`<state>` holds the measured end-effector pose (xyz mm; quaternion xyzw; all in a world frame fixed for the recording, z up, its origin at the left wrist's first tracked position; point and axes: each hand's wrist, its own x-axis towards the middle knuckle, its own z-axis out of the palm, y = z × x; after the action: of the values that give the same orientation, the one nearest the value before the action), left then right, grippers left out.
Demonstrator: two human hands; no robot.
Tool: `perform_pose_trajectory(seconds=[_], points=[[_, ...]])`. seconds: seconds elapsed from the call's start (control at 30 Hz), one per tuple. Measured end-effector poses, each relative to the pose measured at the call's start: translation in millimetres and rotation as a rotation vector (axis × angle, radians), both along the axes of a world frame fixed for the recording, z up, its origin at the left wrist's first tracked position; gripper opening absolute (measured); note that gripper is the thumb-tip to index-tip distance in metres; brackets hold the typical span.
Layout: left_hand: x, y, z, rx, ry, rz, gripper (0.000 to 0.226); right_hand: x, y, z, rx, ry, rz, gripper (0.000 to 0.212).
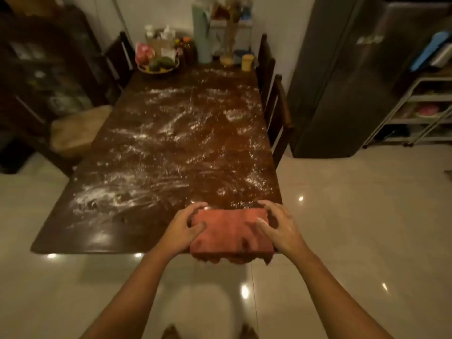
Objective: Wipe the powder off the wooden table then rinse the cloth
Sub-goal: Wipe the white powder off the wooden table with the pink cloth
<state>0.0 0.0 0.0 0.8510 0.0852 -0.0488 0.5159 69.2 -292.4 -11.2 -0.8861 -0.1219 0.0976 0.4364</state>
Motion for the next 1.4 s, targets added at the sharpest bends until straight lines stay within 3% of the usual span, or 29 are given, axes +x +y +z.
perform_pose_trajectory(seconds=[0.13,0.3,0.43,0.53,0.7,0.9,1.1,1.2,1.4], points=[[-42,-18,-60,-0.048,0.149,0.080,0.026,-42,-15,-59,0.012,0.144,-0.019,0.031],[-67,-18,-116,0.101,0.421,-0.072,0.028,-78,-30,-117,-0.010,0.336,-0.085,0.032],[-58,-13,-155,0.229,0.439,-0.135,0.036,-72,-35,-145,-0.048,0.448,-0.121,0.032],[-55,3,-218,0.213,0.425,-0.112,0.040,-60,-36,-163,-0.058,0.460,0.005,0.039],[-47,-18,-190,0.131,0.383,-0.097,0.039,-49,-30,-177,-0.085,0.512,0.072,0.045],[-60,-44,-171,0.122,0.302,0.022,0.039,-59,-32,-179,-0.077,0.422,0.038,0.046],[-69,-59,-153,-0.098,0.300,0.223,0.049,-62,-29,-163,0.081,0.461,-0.066,0.049],[-68,-65,-133,-0.214,0.331,0.353,0.030,-62,-30,-155,0.118,0.477,-0.080,0.044],[-63,-60,-110,-0.270,0.290,0.522,0.034,-58,-30,-130,0.214,0.431,-0.177,0.040]])
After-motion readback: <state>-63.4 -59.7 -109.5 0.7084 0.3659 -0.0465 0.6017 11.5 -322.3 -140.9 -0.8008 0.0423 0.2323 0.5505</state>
